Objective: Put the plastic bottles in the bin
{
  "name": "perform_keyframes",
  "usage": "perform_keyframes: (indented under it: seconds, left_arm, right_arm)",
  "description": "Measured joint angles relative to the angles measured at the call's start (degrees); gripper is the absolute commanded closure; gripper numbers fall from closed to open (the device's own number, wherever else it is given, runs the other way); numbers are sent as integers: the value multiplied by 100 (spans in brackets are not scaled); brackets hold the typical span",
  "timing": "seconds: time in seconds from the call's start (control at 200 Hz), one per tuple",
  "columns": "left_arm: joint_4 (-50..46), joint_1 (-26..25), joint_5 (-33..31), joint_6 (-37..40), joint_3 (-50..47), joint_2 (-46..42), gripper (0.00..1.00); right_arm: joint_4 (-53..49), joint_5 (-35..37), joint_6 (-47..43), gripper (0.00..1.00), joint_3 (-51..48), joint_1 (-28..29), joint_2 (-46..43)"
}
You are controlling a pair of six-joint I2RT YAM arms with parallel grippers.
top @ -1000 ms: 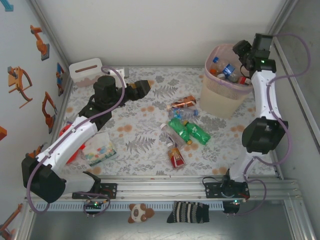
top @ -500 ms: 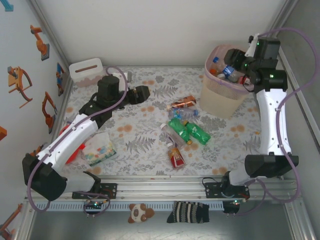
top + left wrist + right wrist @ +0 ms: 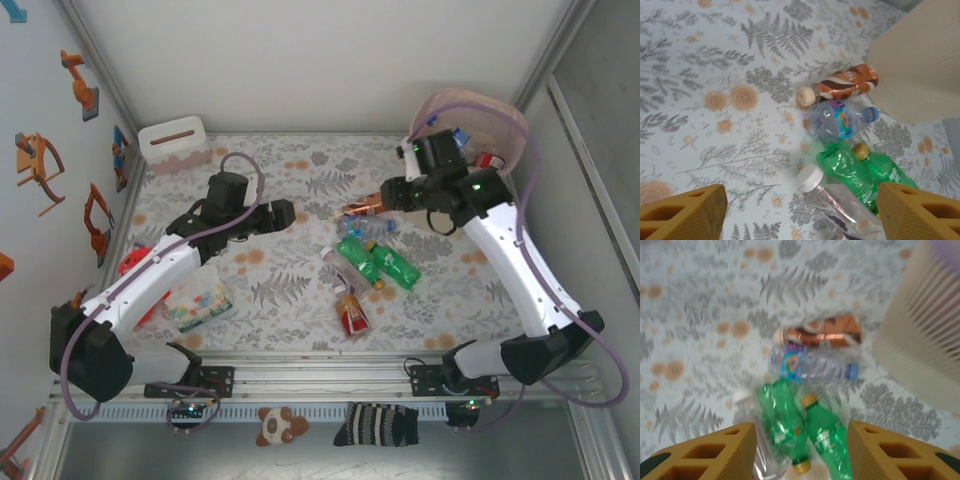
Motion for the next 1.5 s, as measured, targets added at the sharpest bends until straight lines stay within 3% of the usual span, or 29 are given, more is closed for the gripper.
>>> perform_keyframes:
  seconds: [0.22, 0.491, 0.996, 1.497]
  left_arm:
    - [-83, 437, -61, -223, -535, -562, 22]
    - [-243, 973, -103, -448, -977, -1320, 20]
    - [-562, 1353, -118, -649, -1329, -1991, 19]
    - [-649, 1373, -120, -702, -1335, -2116, 19]
  right_arm:
    - [-46, 170, -7, 50, -177, 999, 935]
    - [59, 197, -168, 49, 166, 1495, 2413]
    - [-367, 221, -549, 50, 1672, 1805, 4642]
    - [-815, 503, -588, 45, 1963, 1851, 5198]
